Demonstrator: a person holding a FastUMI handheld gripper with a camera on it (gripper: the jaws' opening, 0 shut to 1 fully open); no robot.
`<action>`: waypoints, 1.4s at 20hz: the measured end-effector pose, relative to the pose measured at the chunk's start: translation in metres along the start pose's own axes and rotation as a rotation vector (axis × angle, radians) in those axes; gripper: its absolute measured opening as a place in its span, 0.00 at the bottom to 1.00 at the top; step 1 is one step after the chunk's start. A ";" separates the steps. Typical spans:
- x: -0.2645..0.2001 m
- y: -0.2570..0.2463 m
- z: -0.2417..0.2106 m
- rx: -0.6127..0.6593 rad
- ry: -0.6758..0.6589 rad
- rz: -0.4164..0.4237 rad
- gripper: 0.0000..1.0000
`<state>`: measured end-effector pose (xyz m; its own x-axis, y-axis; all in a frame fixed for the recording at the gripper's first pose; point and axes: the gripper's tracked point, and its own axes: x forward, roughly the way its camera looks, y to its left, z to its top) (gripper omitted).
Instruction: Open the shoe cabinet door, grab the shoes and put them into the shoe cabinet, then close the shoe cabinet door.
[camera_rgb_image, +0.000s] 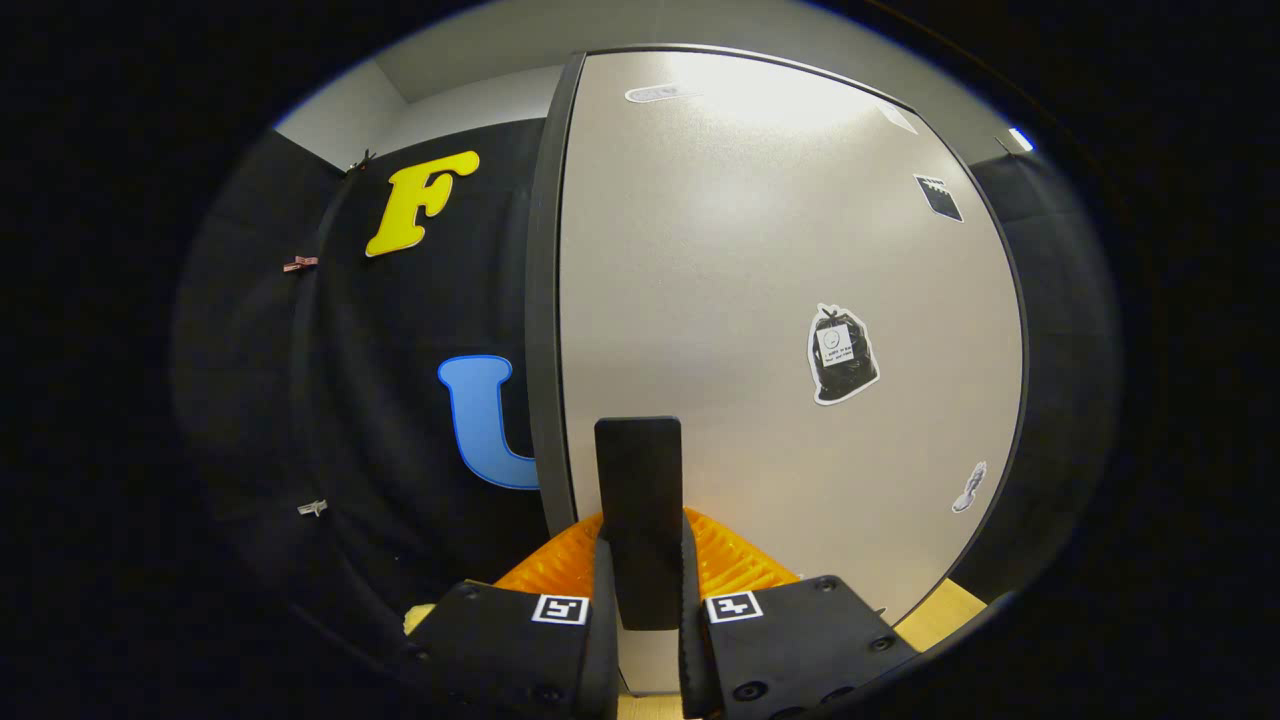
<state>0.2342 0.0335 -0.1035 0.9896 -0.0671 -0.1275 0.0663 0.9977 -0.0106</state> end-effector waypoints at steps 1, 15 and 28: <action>-0.002 0.000 0.001 -0.005 -0.001 0.004 0.28; -0.113 -0.025 -0.001 0.041 0.041 0.164 0.28; -0.203 -0.100 0.005 0.056 0.049 0.260 0.27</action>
<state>0.0268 -0.0531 -0.0719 0.9670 0.1927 -0.1668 -0.1809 0.9799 0.0836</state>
